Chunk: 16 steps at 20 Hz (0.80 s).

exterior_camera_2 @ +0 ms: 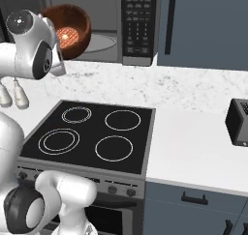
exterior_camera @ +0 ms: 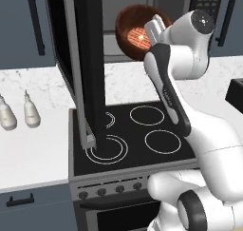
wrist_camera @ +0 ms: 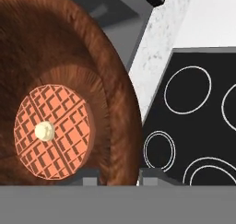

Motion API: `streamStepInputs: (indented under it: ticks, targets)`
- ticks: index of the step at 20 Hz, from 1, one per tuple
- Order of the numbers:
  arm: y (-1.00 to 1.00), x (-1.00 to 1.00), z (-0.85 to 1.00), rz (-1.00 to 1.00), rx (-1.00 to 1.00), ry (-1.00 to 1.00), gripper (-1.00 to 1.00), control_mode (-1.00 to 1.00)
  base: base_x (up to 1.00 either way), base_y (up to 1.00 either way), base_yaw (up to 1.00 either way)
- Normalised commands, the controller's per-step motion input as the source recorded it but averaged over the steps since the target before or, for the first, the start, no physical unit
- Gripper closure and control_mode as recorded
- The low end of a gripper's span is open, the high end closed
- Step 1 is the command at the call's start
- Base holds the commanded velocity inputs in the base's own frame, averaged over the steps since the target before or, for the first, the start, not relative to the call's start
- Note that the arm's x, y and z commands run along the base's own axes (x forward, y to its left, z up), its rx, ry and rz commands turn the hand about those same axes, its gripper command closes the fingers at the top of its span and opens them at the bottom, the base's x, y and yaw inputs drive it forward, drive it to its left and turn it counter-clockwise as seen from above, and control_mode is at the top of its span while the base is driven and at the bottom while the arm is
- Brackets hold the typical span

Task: Open the microwave, place the bowl with waffle inside the microwave, then close the microwave door and turn it on.

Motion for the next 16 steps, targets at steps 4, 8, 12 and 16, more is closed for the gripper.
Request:
streamStepInputs:
  ticks: [4,8,12,16]
  targets:
    - [0.00,0.96,0.06,0.00,0.01,0.10,1.00,-1.00,0.00,0.00,0.00]
    - [0.00,0.96,0.15,0.00,0.00,0.07,1.00,-1.00,0.00,0.00,0.00]
    - [0.03,0.48,0.19,0.00,0.00,-0.01,1.00,-1.00,0.00,0.00,0.00]
    - [0.22,0.50,0.01,0.00,0.00,0.00,1.00,-1.00,0.00,0.00,0.00]
